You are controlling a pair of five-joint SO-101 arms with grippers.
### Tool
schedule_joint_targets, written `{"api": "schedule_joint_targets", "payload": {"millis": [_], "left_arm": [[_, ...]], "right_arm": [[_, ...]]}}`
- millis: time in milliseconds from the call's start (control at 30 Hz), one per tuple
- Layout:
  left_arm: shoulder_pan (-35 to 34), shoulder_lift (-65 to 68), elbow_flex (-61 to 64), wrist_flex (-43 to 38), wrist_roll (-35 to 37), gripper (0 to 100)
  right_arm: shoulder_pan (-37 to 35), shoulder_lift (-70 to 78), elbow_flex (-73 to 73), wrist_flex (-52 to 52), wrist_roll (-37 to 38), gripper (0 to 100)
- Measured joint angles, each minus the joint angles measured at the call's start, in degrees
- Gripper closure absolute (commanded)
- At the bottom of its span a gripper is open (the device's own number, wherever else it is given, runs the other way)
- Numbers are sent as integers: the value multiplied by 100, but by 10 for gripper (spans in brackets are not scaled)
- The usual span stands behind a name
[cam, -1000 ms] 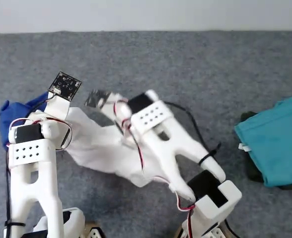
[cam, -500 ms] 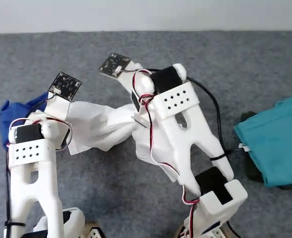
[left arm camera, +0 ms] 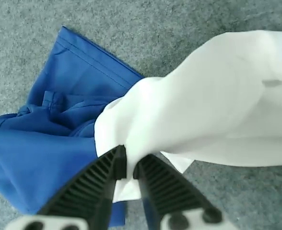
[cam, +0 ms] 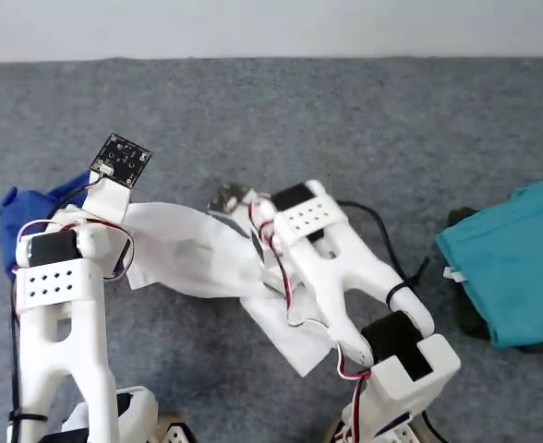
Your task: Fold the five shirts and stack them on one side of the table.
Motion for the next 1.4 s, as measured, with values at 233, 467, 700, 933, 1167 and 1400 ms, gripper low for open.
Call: {"api": "schedule_joint_targets", "payload": {"millis": [233, 467, 700, 933, 1167, 1400], "left_arm": [[0, 0, 0, 0, 0, 986], [0, 0, 0, 0, 0, 986], [0, 0, 158, -9, 9, 986], [0, 0, 158, -9, 0, 986], [0, 0, 158, -9, 0, 986], [0, 0, 158, -9, 0, 986]], "right_arm": [[-9, -9, 510, -624, 9, 930], [-9, -9, 519, -809, 0, 931], [0, -9, -396, -141, 9, 957], [0, -9, -1213, 422, 9, 989], [0, 0, -1582, 721, 9, 988], [62, 0, -1776, 791, 9, 988]]}}
